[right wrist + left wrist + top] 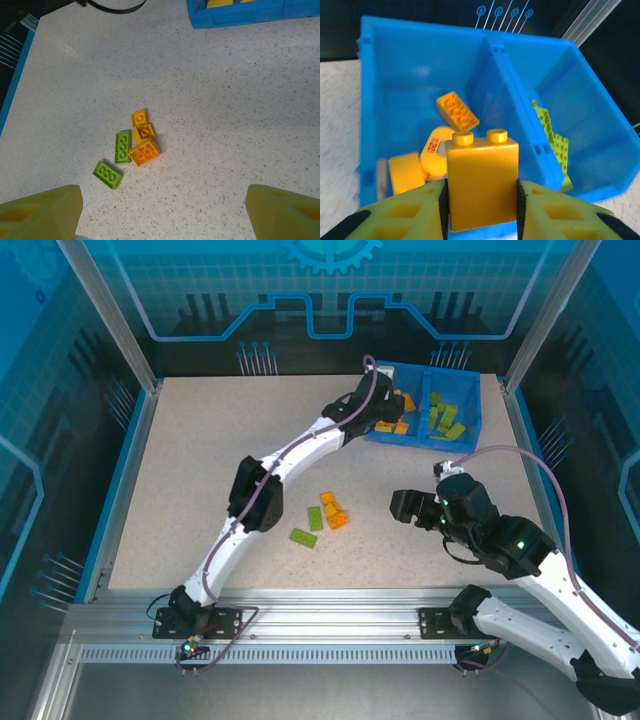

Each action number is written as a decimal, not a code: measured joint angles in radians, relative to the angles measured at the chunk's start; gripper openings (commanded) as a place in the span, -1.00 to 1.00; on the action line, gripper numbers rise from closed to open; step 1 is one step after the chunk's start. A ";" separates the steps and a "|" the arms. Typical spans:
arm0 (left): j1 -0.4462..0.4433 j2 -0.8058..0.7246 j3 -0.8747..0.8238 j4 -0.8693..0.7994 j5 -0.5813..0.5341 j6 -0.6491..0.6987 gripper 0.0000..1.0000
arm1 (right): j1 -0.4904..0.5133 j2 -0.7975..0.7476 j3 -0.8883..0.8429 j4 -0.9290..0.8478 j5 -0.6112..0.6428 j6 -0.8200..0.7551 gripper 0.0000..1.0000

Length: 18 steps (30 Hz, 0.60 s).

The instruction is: Sort the legos into containers by color

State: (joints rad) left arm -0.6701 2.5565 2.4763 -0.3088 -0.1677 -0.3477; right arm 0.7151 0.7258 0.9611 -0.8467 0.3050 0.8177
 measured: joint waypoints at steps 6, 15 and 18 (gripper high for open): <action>0.017 0.134 0.154 0.001 0.019 -0.016 0.18 | -0.003 -0.069 -0.007 -0.036 0.010 0.031 0.72; 0.025 0.069 0.058 0.011 0.121 -0.039 0.42 | -0.004 -0.094 -0.026 -0.054 0.027 0.019 0.76; 0.025 -0.068 -0.130 0.039 0.193 -0.039 0.43 | -0.011 -0.069 -0.026 -0.054 0.035 -0.003 0.77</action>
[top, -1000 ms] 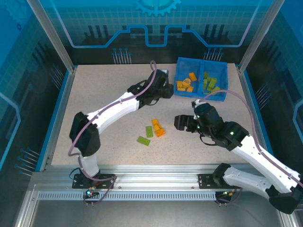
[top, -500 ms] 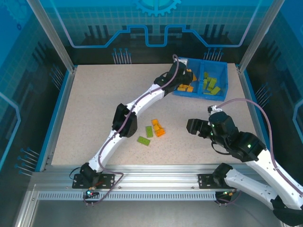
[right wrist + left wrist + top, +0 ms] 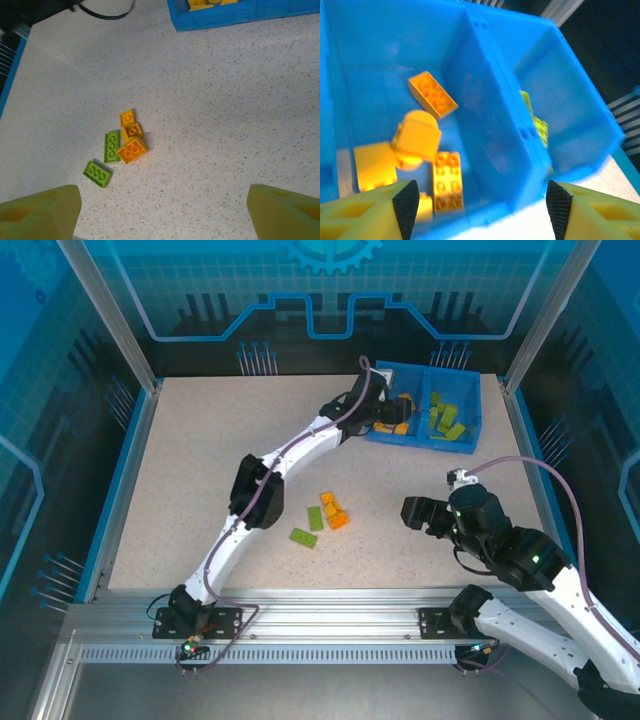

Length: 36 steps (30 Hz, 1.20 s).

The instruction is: Sort the legos into containers by color

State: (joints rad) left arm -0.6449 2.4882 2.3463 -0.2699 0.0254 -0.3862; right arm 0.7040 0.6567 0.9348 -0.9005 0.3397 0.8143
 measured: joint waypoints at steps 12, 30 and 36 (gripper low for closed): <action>-0.013 -1.004 -0.992 0.372 0.242 0.151 0.53 | -0.038 0.229 0.013 0.050 -0.055 -0.128 0.78; -0.058 -1.987 -1.577 -0.233 0.173 0.786 0.97 | 0.005 0.966 0.225 0.211 -0.202 -0.329 0.95; -0.058 -2.093 -1.678 -0.303 0.170 0.867 0.97 | 0.077 1.022 0.173 0.344 -0.228 -0.436 1.00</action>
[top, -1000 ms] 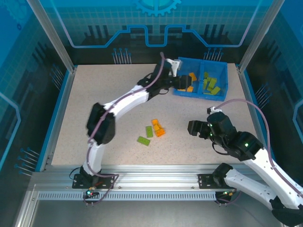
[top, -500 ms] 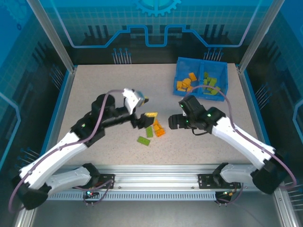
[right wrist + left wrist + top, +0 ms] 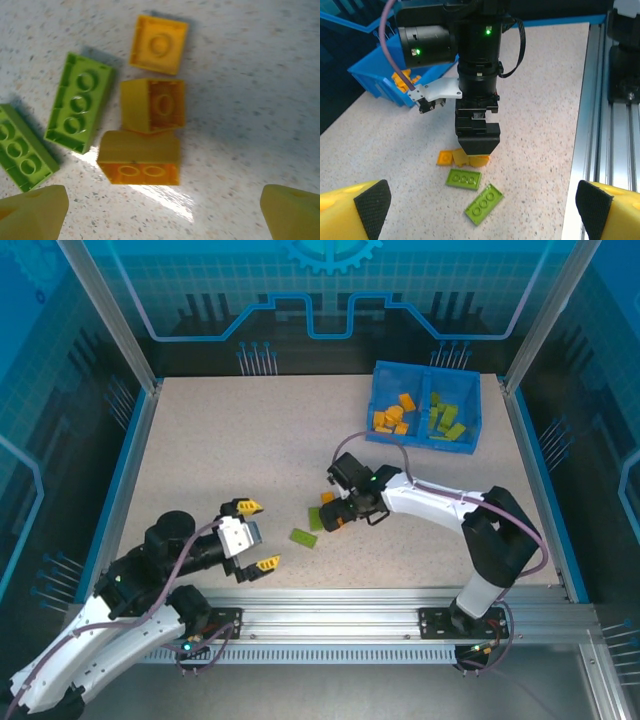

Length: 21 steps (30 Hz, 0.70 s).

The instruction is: Sort the legos into containers by color

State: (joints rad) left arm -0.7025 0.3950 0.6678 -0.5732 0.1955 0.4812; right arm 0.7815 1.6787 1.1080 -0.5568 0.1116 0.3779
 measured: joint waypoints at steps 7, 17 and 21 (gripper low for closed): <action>0.000 0.009 -0.031 -0.002 0.004 0.023 0.97 | 0.010 0.090 -0.016 0.098 -0.043 -0.074 0.56; 0.000 0.005 -0.050 -0.007 0.012 0.053 0.97 | 0.013 0.138 -0.022 0.122 0.012 -0.052 -0.13; 0.000 0.001 -0.062 -0.005 0.026 0.053 0.97 | 0.018 0.099 -0.058 0.140 0.013 -0.037 -0.26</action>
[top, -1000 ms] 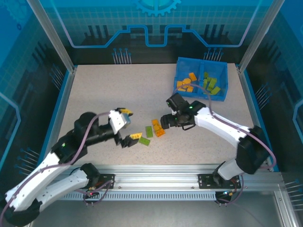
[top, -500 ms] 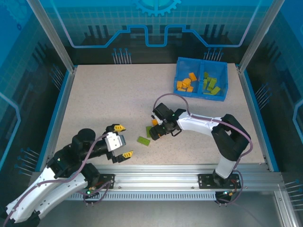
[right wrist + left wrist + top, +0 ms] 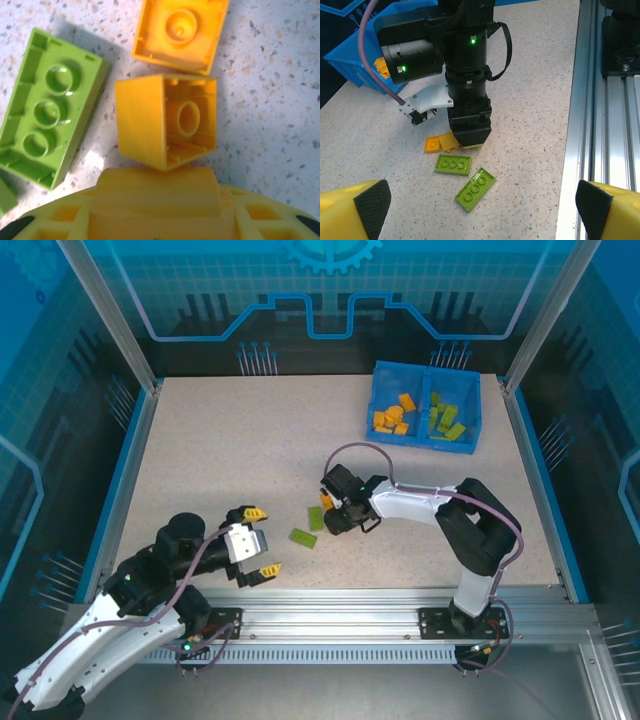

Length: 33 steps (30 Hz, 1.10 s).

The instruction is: Sort the legos into containers by color

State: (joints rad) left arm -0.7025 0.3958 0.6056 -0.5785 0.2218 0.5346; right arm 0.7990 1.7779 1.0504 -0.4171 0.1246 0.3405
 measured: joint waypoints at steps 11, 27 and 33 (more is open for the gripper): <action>0.000 0.000 -0.004 0.061 0.019 -0.020 0.97 | -0.050 -0.451 -0.128 0.012 0.066 0.063 -0.36; 0.000 0.010 -0.022 0.154 0.011 -0.119 0.97 | -0.820 -0.395 0.049 0.018 -0.051 0.158 -0.38; 0.000 0.008 -0.037 0.174 0.011 -0.145 0.97 | -0.916 -0.020 0.375 -0.016 -0.085 0.163 -0.33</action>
State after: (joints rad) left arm -0.7025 0.4034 0.5682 -0.4046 0.2329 0.3897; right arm -0.1173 1.7576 1.4258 -0.4332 0.0399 0.5030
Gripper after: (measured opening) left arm 0.987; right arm 0.465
